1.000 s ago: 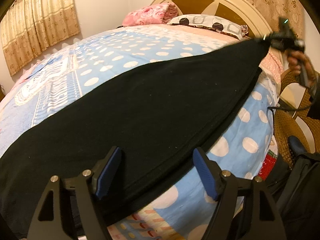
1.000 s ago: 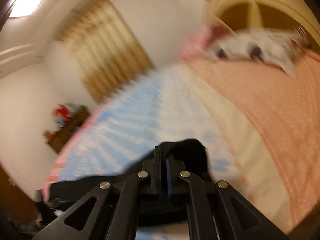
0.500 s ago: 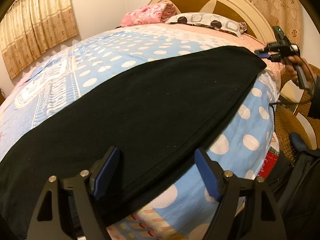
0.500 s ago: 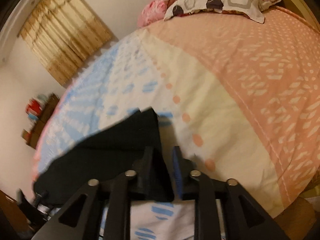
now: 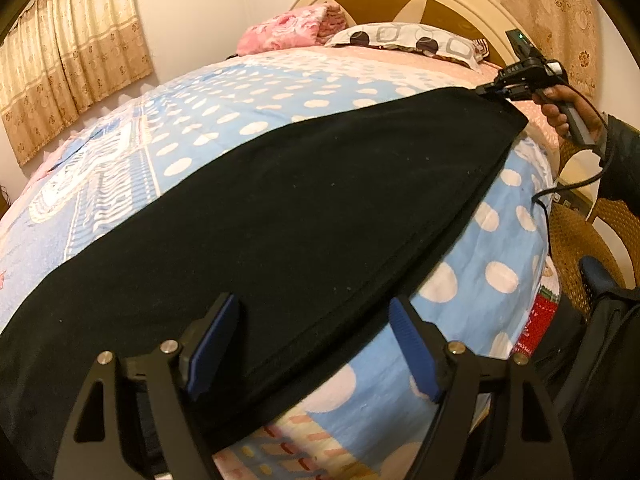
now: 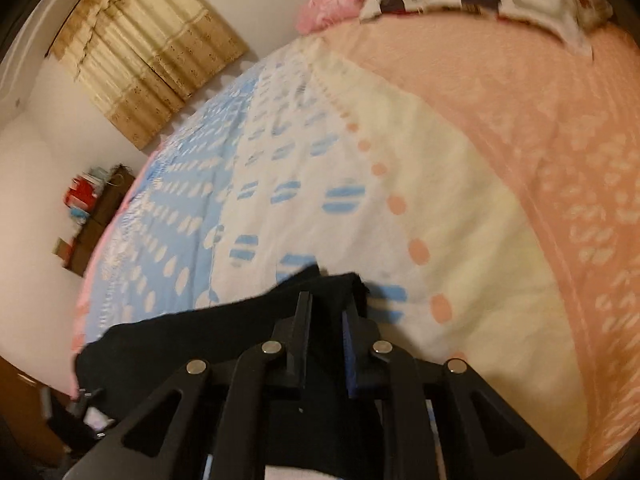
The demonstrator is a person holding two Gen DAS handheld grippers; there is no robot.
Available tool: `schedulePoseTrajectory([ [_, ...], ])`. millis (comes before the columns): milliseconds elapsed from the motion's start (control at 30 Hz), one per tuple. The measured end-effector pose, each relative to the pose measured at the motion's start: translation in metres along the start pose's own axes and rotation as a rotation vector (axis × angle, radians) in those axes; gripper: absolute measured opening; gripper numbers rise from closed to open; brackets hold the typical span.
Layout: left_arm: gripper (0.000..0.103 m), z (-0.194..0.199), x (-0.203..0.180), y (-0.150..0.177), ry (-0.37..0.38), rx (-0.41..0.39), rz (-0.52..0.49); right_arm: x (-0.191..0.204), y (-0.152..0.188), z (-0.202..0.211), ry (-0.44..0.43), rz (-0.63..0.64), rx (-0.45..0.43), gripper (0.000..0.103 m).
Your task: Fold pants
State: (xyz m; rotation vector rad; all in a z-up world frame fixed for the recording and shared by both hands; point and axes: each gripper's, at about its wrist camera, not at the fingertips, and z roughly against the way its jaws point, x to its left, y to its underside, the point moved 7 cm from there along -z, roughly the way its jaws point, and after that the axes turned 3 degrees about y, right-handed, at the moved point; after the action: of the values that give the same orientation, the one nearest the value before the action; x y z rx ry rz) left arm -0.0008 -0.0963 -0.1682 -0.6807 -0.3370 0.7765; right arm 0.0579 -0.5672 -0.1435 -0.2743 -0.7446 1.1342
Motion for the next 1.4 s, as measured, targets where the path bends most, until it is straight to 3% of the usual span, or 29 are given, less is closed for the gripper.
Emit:
schedulePoseTrajectory([
  [100, 0.08, 0.004, 0.002, -0.002, 0.008, -0.003, 0.033, 0.005, -0.005, 0.008, 0.13, 0.046, -0.046, 0.015],
  [167, 0.08, 0.008, 0.005, -0.001, 0.019, -0.005, 0.061, 0.016, -0.003, 0.021, 0.151, 0.083, -0.072, 0.039],
  [233, 0.08, 0.012, 0.009, 0.001, 0.008, -0.006, 0.072, 0.036, 0.003, 0.038, 0.151, 0.139, -0.136, 0.051],
  [333, 0.08, 0.016, 0.016, 0.004, 0.004, -0.006, 0.089, 0.08, 0.023, 0.055, 0.114, 0.244, -0.188, 0.051],
  [400, 0.079, 0.016, 0.017, 0.005, 0.01, -0.004, 0.091, 0.117, 0.043, 0.057, 0.043, 0.309, -0.194, 0.051],
  [533, 0.075, 0.014, 0.015, 0.007, -0.004, 0.002, 0.066, 0.205, 0.109, 0.03, -0.133, 0.519, -0.063, 0.051],
  [633, 0.065, 0.015, 0.017, 0.008, -0.035, 0.007, 0.044, 0.256, 0.159, 0.014, -0.203, 0.707, 0.0, 0.051],
  [733, 0.059, 0.017, 0.021, 0.01, -0.034, 0.005, 0.046, 0.287, 0.192, 0.003, -0.203, 0.866, 0.01, 0.051],
  [933, 0.054, 0.017, 0.02, 0.012, -0.046, 0.007, 0.018, 0.303, 0.219, -0.013, -0.232, 0.947, 0.062, 0.051],
  [1033, 0.046, 0.018, 0.023, 0.013, -0.047, 0.009, 0.022, 0.311, 0.227, -0.02, -0.219, 0.978, 0.063, 0.051],
  [1100, 0.033, 0.019, 0.025, 0.013, -0.06, 0.008, 0.02, 0.311, 0.224, -0.022, -0.205, 0.974, 0.055, 0.049],
  [1167, 0.027, 0.02, 0.028, 0.013, -0.057, 0.007, 0.033, 0.311, 0.223, -0.024, -0.212, 0.958, 0.065, 0.037],
  [1300, 0.017, 0.02, 0.029, 0.014, -0.05, 0.007, 0.034, 0.309, 0.223, -0.027, -0.215, 0.957, 0.084, 0.029],
  [1367, 0.011, 0.021, 0.029, 0.014, -0.051, 0.008, 0.034, 0.31, 0.225, -0.027, -0.216, 0.966, 0.084, 0.008],
  [1400, 0.009, 0.023, 0.029, 0.014, -0.047, 0.01, 0.034, 0.311, 0.225, -0.026, -0.234, 0.952, 0.099, 0.004],
])
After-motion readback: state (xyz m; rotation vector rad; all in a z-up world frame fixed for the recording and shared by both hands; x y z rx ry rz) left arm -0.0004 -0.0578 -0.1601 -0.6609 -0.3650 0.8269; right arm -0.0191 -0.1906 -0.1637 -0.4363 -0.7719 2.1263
